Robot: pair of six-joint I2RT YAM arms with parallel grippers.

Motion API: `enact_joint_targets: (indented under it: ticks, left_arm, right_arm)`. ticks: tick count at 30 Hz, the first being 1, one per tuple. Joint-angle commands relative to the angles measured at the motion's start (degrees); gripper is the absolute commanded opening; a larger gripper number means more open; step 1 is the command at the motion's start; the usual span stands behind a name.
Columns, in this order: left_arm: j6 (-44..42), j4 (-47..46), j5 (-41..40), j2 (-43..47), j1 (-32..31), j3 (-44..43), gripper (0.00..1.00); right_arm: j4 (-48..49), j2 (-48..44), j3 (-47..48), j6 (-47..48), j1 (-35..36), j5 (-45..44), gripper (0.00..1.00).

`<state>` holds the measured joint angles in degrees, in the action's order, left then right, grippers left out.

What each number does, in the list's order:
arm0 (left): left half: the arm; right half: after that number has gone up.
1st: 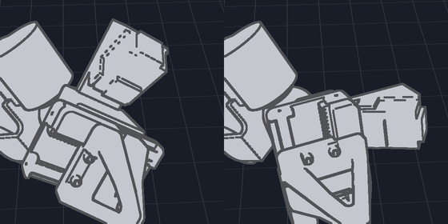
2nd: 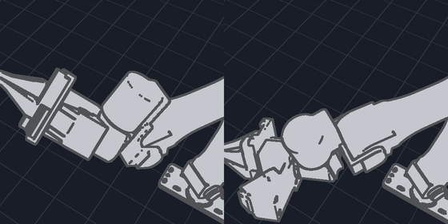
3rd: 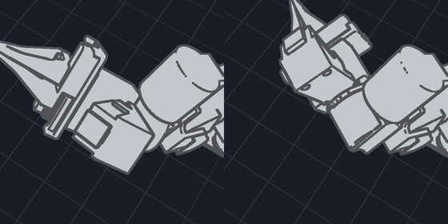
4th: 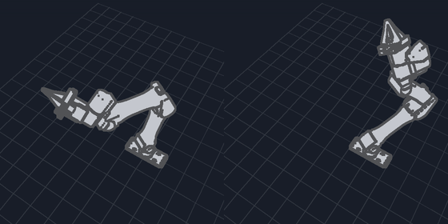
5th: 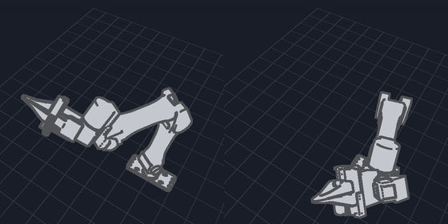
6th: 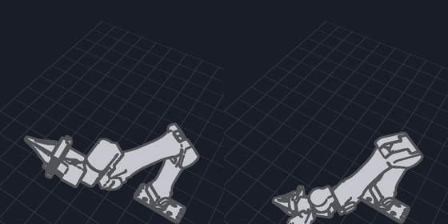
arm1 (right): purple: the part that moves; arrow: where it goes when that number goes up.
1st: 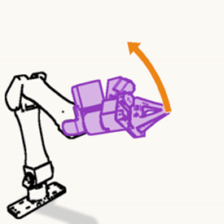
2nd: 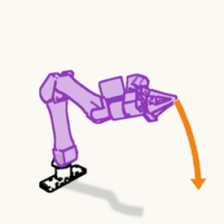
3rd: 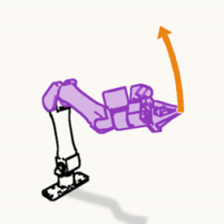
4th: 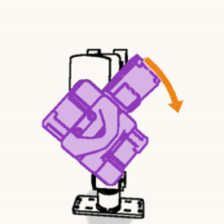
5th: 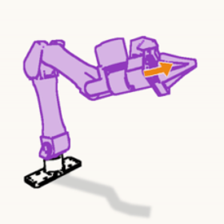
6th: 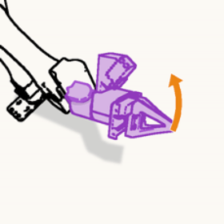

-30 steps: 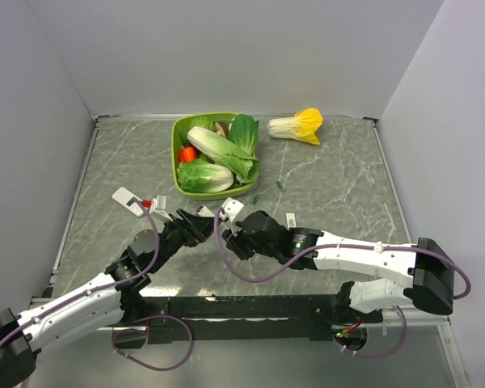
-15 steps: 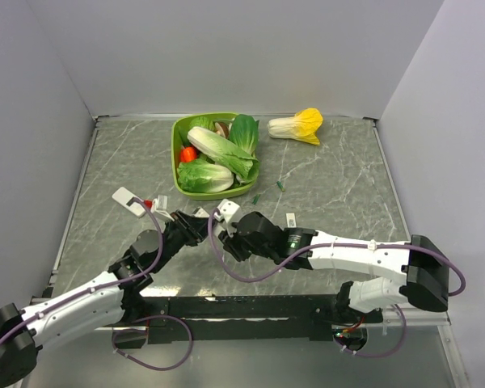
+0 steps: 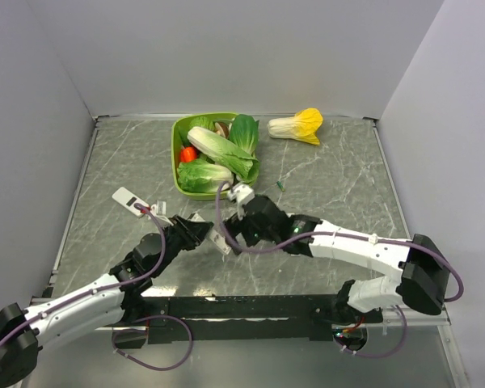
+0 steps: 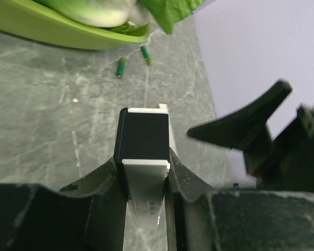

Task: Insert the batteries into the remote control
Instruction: Adjust the remote control, then pick up the battery from the center of the board.

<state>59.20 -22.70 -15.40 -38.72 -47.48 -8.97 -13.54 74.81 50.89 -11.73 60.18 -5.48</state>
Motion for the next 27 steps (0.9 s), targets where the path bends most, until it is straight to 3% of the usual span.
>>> enact_joint_targets:
  ticks: [1,8,15,19,24,27]
  left_arm:
    - [-3.8,-2.4,-0.6,2.1,1.2,1.6,0.01]
    - [-4.8,-8.4,5.3,5.8,3.9,6.6,0.01]
    - [-6.4,-13.9,11.5,3.0,5.1,7.2,0.01]
    - [-6.5,-14.9,13.0,0.7,5.2,7.1,0.01]
    - [-5.7,-16.5,13.4,0.3,5.2,7.8,0.01]
    - [-5.9,-16.0,13.2,0.7,5.2,7.6,0.01]
  right_arm:
    - [-4.8,-3.0,1.7,-5.8,-9.7,4.1,1.0]
    - [-10.9,-1.2,2.3,-4.5,-23.2,6.8,0.99]
    - [-12.9,5.6,8.5,-4.6,-33.7,7.4,0.89]
    - [-14.4,11.3,13.3,-4.1,-35.6,5.8,0.83]
    - [-14.2,18.7,18.4,-7.5,-35.8,10.1,0.69]
    - [-12.7,21.7,19.6,-9.5,-35.8,6.7,0.63]
